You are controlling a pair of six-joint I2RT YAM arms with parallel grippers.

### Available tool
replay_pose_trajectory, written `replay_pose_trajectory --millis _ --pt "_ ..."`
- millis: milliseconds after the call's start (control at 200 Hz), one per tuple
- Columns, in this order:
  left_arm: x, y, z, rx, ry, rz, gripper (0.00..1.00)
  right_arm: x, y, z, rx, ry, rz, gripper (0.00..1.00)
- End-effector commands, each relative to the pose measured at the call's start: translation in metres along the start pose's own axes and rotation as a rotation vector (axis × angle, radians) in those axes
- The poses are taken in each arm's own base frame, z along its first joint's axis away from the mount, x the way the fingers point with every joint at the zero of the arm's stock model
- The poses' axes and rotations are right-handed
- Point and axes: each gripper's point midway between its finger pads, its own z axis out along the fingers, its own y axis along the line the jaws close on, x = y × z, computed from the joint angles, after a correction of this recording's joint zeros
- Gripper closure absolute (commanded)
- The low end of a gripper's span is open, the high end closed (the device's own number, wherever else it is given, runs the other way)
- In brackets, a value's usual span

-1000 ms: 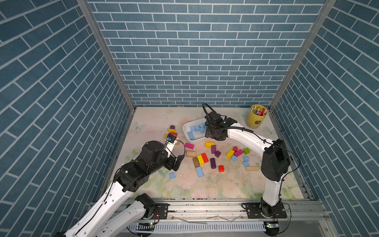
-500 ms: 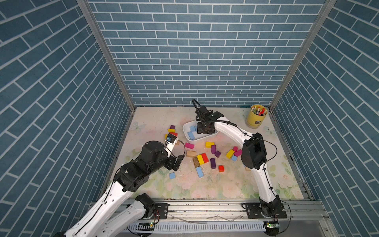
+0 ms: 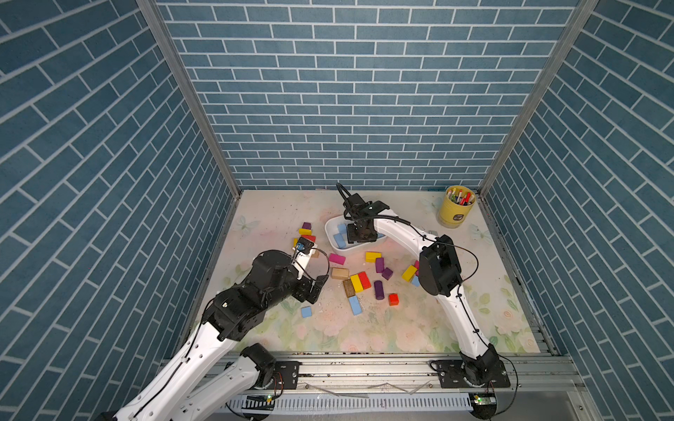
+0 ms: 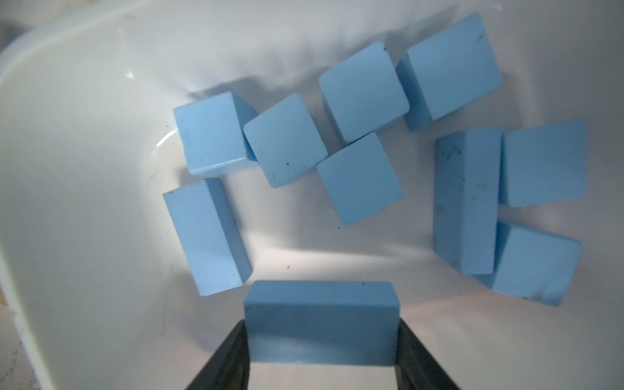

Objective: Pick out the blue building blocks
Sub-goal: Place the building block in the storage box.

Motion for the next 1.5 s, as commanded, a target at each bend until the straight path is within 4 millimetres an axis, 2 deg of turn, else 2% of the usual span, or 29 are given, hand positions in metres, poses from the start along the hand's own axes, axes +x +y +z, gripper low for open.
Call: replay_pose_trajectory --millis 0,215,370,535,755,775,790,885,1100,1255,1370,1495 --pt "-0.001 0.002 -0.002 -0.01 -0.008 0.008 0.01 0.01 -0.001 0.005 0.02 0.047 -0.03 0.33" --pt "-0.001 0.002 -0.002 -0.01 -0.007 0.009 0.01 0.007 0.001 0.0 0.011 0.039 -0.034 0.2" --pt "-0.001 0.002 -0.002 -0.01 -0.007 0.009 0.01 0.003 0.001 -0.011 0.01 0.022 -0.042 0.15" --pt "-0.001 0.003 -0.002 -0.011 -0.008 0.009 0.01 -0.004 0.001 -0.037 -0.003 -0.021 -0.051 0.11" --pt "-0.001 0.002 -0.001 -0.007 -0.006 0.01 0.01 -0.008 -0.011 -0.076 0.013 -0.094 -0.072 0.08" --pt "-0.001 0.002 -0.001 -0.008 -0.006 0.009 0.01 -0.005 -0.012 -0.074 0.021 -0.09 -0.078 0.07" --pt "-0.001 0.002 -0.001 -0.008 -0.006 0.009 0.01 -0.009 -0.012 -0.087 0.009 -0.116 -0.078 0.07" --pt "-0.001 0.002 -0.001 -0.006 -0.005 0.009 0.01 -0.005 -0.017 -0.102 0.011 -0.141 -0.095 0.05" --pt "-0.001 0.002 -0.001 -0.005 -0.004 0.009 0.01 0.018 -0.034 -0.12 0.011 -0.157 -0.159 0.01" --pt "-0.001 0.001 0.0 -0.004 -0.002 0.009 0.01 0.044 -0.041 -0.123 -0.021 -0.133 -0.185 0.01" --pt "0.0 0.001 0.0 -0.003 -0.001 0.011 0.01 0.067 -0.036 -0.119 -0.088 -0.094 -0.203 0.01" --pt "0.0 0.002 0.001 -0.006 0.0 0.01 0.01 0.095 -0.022 -0.111 -0.151 -0.026 -0.245 0.01"
